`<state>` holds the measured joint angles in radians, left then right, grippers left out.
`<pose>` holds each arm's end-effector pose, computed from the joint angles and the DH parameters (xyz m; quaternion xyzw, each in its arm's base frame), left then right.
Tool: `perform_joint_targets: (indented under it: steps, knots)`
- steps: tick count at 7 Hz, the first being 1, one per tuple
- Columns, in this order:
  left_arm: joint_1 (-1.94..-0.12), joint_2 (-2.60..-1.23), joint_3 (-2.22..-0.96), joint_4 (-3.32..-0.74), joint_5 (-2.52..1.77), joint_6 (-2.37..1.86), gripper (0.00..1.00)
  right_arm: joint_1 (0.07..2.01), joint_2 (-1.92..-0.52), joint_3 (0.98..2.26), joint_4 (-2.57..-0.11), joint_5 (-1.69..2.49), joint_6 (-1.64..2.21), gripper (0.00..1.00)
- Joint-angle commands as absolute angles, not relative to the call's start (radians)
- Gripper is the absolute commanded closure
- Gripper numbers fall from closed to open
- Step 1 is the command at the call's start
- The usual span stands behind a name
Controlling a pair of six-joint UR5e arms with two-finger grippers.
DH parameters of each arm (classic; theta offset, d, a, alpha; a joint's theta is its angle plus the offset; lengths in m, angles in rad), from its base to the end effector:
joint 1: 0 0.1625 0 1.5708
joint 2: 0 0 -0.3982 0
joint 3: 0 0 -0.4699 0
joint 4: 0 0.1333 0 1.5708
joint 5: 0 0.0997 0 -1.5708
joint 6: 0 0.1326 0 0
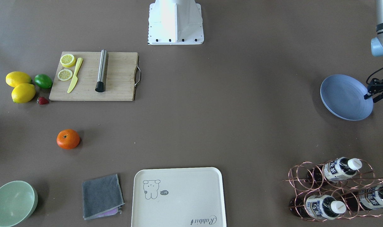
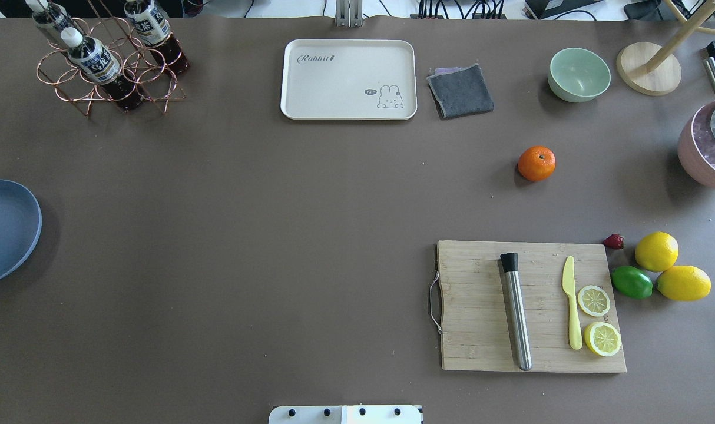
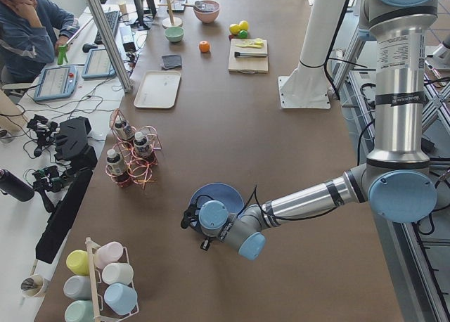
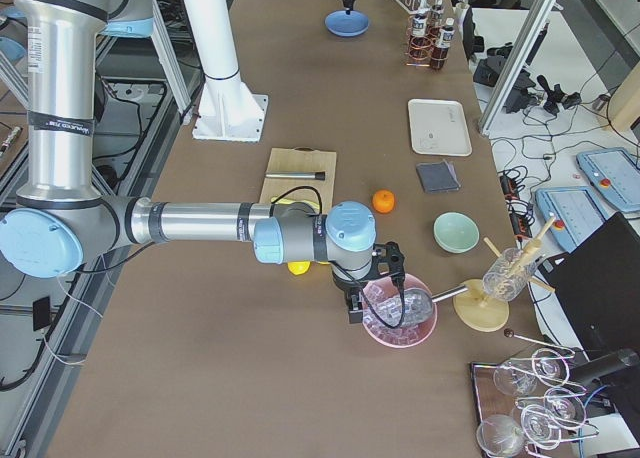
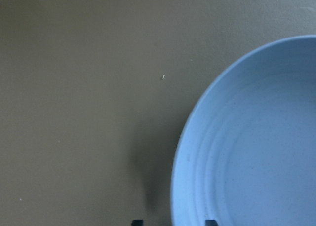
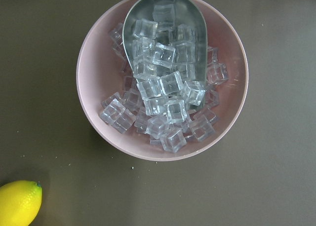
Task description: Pick orange to plate
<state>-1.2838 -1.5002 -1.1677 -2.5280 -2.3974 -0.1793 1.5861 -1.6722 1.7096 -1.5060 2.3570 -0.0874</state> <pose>0.1129 -0.5089 0.8072 0.1232 0.4301 0.1439 0.8827 0.0477 -0.5373 0.6241 0.0668 -0.3796 -0.0528 0.9212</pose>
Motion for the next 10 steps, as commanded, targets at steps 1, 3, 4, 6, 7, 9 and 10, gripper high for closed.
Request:
perform_joint_targets:
  steps: [1,3,4,6,7,9,10]
  knots:
    - [-1.281,-1.506,-1.17,-2.528,-2.399,-0.186,0.95,1.586,-1.672,1.71,-1.505,2.358,-0.087,0.0]
    - [-1.285,-1.523,-1.189,-2.53,-2.419,-0.265,1.0,1.586,-1.672,1.712,-1.505,2.358,-0.087,0.0]
    - [-1.293,-1.541,-1.228,-2.53,-2.5,-0.375,1.0,1.586,-1.672,1.712,-1.505,2.358,-0.087,0.0]
    - [-1.298,-1.568,-1.365,-2.533,-2.575,-0.628,1.0,1.586,-1.672,1.712,-1.505,2.358,-0.087,0.0]
    - [-1.296,-1.569,-1.447,-2.568,-2.576,-0.794,1.0,1.586,-1.672,1.712,-1.505,2.359,-0.087,0.0]
    - [-1.199,-1.621,-1.57,-2.65,-2.528,-1.15,1.0,1.586,-1.672,1.712,-1.505,2.359,-0.086,0.0]
    - [-1.06,-1.644,-1.625,-2.654,-2.385,-1.263,1.0,1.586,-1.672,1.712,-1.505,2.361,-0.086,0.0]
